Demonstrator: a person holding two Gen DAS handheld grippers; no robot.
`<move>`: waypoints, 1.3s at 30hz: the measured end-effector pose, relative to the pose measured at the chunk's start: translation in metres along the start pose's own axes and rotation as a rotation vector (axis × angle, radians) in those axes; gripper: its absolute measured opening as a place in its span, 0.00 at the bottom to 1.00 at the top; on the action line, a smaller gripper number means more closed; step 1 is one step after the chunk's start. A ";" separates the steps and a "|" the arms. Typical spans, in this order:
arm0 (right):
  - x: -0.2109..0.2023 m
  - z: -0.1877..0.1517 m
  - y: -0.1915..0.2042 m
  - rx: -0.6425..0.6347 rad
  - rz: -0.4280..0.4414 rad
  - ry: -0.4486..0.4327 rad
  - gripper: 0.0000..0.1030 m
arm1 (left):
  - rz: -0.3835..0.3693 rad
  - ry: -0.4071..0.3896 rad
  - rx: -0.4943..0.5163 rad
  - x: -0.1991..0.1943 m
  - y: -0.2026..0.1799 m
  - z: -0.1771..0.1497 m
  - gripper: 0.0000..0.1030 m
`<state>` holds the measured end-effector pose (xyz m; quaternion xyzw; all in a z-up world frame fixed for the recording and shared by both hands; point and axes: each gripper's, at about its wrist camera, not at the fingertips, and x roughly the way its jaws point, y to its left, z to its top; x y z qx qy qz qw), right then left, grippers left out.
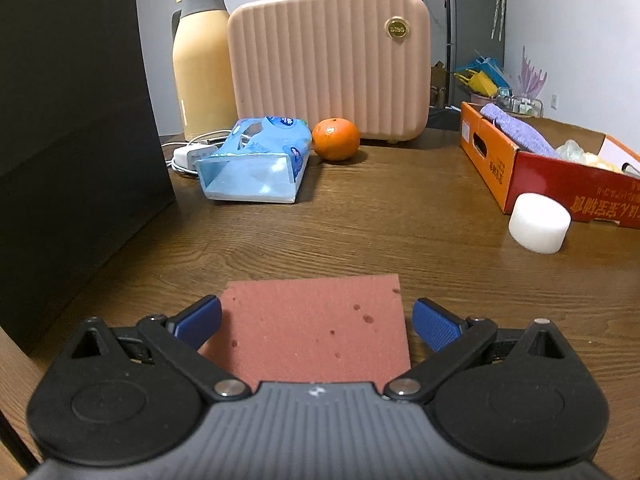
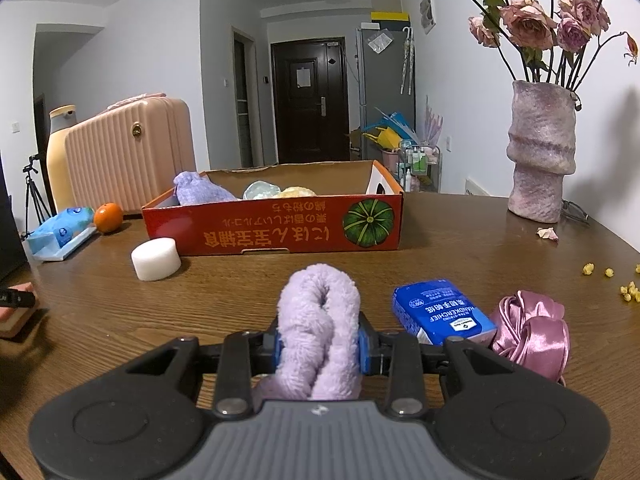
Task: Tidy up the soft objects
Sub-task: 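Reach the left gripper to the pink sponge and close on it while the right holds the towel, then lift the pink sponge with the left gripper while the right holds the towel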
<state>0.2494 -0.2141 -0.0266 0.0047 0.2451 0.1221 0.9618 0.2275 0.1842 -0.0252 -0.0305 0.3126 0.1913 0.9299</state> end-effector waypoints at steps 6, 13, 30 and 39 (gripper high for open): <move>-0.002 0.000 -0.001 0.000 0.004 -0.011 0.31 | -0.022 -0.029 0.011 -0.006 -0.001 0.001 0.81; -0.004 0.001 0.000 -0.001 0.008 -0.023 0.31 | -0.065 -0.081 0.086 -0.017 -0.016 -0.003 0.38; -0.007 0.002 0.001 -0.004 0.009 -0.047 0.31 | -0.121 -0.273 0.038 -0.065 -0.010 0.003 0.05; -0.011 0.004 0.001 -0.003 0.013 -0.071 0.32 | -0.050 -0.268 -0.028 -0.067 -0.004 0.004 0.99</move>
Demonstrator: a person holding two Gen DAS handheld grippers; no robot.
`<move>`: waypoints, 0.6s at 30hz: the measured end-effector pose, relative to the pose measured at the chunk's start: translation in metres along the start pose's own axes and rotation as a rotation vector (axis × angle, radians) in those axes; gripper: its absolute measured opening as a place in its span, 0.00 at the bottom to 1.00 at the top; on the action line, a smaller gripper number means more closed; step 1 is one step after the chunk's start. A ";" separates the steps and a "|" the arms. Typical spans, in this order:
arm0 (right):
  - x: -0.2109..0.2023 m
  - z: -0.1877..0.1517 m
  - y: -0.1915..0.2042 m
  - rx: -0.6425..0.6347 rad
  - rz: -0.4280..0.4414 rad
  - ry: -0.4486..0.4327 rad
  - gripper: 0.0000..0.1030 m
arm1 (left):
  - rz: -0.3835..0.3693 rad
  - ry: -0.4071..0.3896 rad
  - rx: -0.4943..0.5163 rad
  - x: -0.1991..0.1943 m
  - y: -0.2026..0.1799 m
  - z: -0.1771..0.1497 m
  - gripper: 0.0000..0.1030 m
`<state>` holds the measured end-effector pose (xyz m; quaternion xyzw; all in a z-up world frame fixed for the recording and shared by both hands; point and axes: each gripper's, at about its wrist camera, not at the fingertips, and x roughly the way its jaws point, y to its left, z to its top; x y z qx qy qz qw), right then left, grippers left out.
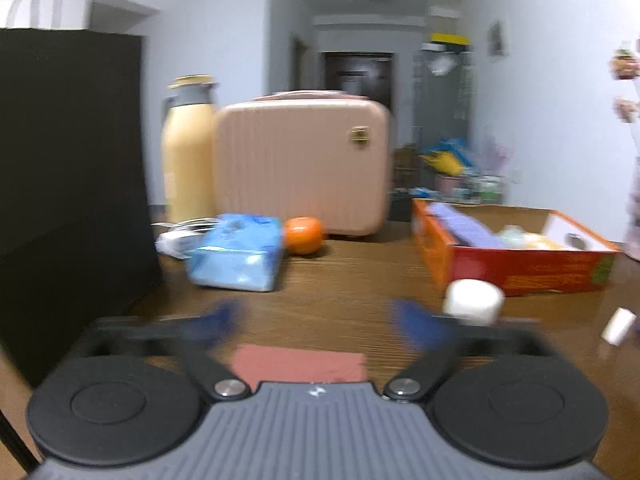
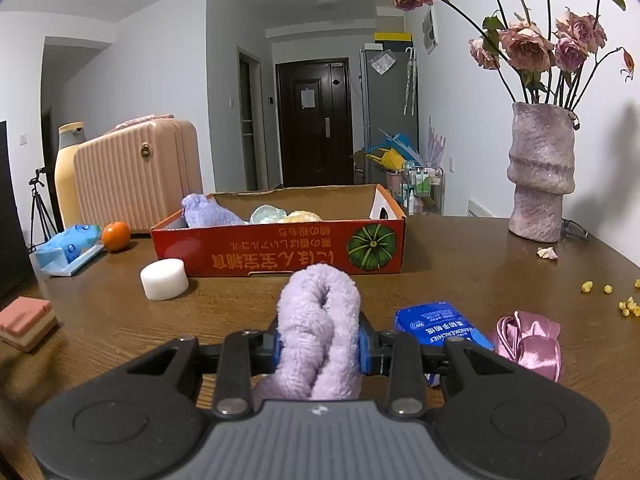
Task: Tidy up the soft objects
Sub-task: 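Lift the pink sponge with the left gripper while the right holds the towel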
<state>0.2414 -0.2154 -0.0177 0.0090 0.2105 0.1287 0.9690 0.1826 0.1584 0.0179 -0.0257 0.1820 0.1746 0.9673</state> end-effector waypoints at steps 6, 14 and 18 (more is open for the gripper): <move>-0.002 -0.001 -0.001 0.000 0.009 -0.005 0.32 | -0.007 0.189 0.022 0.038 0.003 -0.005 1.00; -0.002 -0.001 0.000 -0.001 0.014 -0.001 0.32 | -0.093 0.298 0.027 0.061 0.023 -0.009 1.00; 0.000 -0.001 0.000 -0.004 0.010 0.005 0.32 | -0.142 0.333 0.056 0.068 0.023 -0.013 1.00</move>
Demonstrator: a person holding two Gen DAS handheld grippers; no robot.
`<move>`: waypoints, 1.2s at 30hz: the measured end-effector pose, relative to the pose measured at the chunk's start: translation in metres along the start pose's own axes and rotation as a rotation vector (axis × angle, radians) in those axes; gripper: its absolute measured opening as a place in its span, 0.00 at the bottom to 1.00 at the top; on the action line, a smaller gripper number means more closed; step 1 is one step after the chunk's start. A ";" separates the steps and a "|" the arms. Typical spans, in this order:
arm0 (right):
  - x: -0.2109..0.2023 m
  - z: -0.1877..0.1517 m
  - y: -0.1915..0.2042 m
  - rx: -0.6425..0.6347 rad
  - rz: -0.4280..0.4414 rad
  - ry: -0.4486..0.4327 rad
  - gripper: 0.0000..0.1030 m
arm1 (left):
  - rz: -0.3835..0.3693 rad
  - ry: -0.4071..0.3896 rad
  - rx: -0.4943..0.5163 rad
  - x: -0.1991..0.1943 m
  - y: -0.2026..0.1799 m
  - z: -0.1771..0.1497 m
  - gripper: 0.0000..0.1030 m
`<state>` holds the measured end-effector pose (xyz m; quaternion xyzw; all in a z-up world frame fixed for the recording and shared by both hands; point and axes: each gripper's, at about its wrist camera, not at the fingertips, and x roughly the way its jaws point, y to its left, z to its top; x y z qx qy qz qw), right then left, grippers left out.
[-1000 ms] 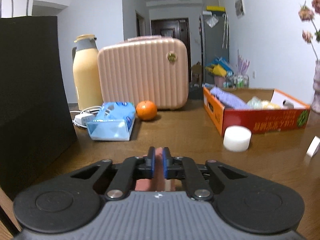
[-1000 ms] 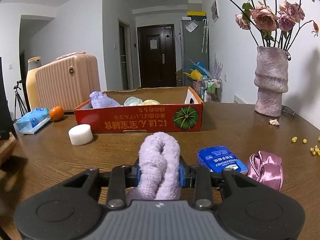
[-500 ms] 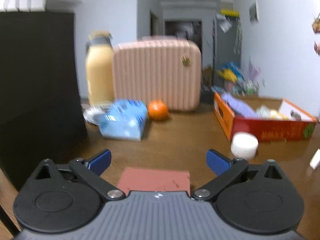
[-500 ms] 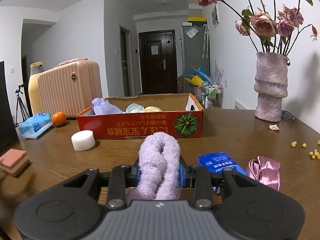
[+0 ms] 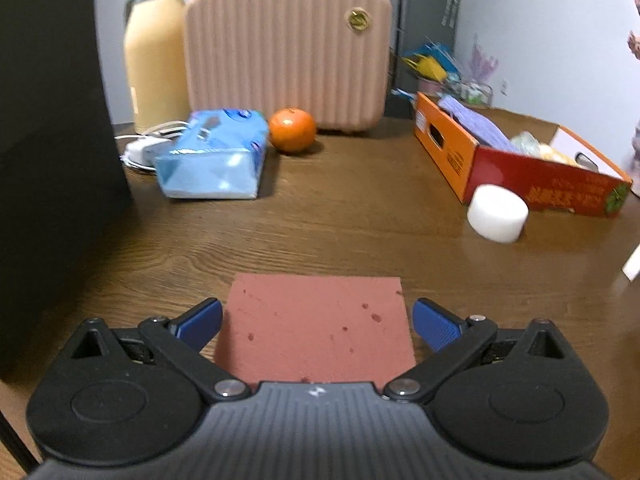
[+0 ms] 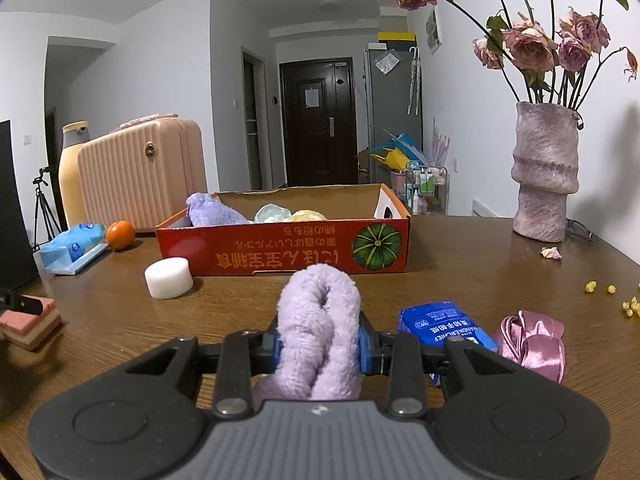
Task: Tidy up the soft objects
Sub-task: 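Lift the pink sponge with the left gripper while the right holds the towel, then carry the pink sponge and lavender towel over the cardboard box with both grippers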
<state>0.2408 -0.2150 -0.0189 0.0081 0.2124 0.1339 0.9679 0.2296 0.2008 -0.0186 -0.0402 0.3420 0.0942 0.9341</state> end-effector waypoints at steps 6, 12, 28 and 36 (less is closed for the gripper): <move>0.001 0.000 0.001 -0.006 -0.003 0.001 0.32 | -0.010 0.057 0.037 0.014 -0.006 -0.005 1.00; -0.001 0.000 0.001 -0.004 0.001 -0.016 0.32 | -0.020 0.021 0.054 0.011 -0.014 -0.008 0.96; -0.002 0.004 0.018 -0.014 0.026 -0.072 0.32 | -0.005 -0.203 0.029 -0.029 -0.041 -0.004 0.96; 0.003 0.007 0.031 -0.022 0.033 -0.100 0.32 | -0.015 -0.259 0.013 -0.040 -0.059 -0.005 0.96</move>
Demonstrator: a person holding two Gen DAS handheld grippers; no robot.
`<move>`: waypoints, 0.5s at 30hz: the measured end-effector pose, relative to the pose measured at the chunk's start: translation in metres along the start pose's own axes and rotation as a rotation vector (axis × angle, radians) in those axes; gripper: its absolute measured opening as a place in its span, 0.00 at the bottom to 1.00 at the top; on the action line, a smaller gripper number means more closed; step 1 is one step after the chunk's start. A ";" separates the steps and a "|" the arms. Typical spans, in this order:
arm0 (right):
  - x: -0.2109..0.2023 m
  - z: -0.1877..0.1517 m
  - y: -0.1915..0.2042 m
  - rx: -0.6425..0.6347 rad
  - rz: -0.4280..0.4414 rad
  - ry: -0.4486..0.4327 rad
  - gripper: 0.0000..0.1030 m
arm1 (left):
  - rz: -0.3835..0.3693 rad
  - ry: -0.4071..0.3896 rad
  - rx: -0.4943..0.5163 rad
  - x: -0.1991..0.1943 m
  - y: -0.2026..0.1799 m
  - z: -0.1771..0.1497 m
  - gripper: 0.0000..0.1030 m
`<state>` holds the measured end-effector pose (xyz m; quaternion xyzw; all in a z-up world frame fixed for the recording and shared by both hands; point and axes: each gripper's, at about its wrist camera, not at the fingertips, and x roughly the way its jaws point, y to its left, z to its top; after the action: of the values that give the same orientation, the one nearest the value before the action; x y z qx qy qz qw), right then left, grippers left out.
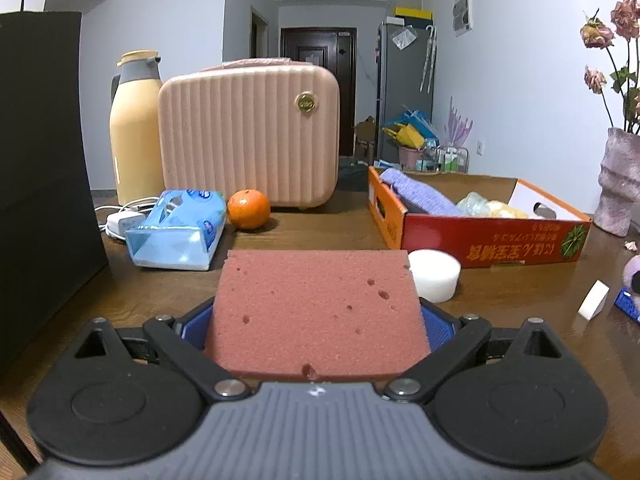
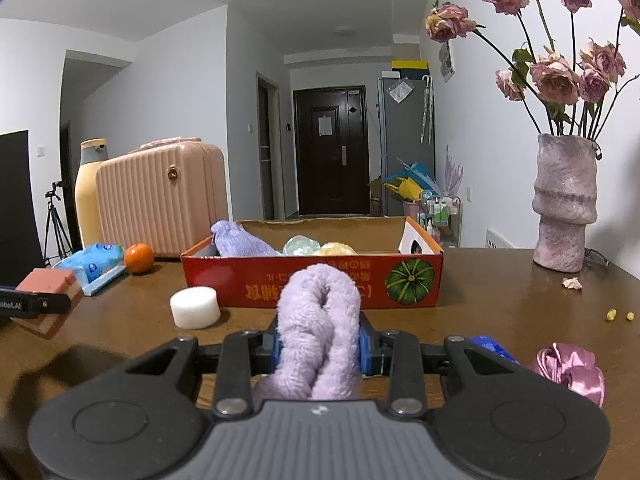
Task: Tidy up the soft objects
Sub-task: 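Carry the pink sponge and lavender towel over the cardboard box with both grippers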
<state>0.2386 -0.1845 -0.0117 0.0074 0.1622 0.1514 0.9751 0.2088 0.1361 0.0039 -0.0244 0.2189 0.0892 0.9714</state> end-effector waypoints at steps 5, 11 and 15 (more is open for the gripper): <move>0.005 0.003 0.006 -0.005 -0.003 -0.023 0.32 | -0.009 -0.024 -0.015 -0.002 -0.011 0.002 0.96; 0.012 0.008 0.012 0.001 -0.002 -0.048 0.32 | -0.009 -0.049 -0.018 -0.001 -0.028 0.008 0.96; 0.018 0.012 0.017 0.006 0.001 -0.066 0.32 | -0.006 -0.070 -0.021 0.001 -0.037 0.012 0.96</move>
<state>0.2539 -0.1625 -0.0045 0.0152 0.1304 0.1509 0.9798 0.2220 0.1007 0.0149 -0.0322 0.1837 0.0896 0.9784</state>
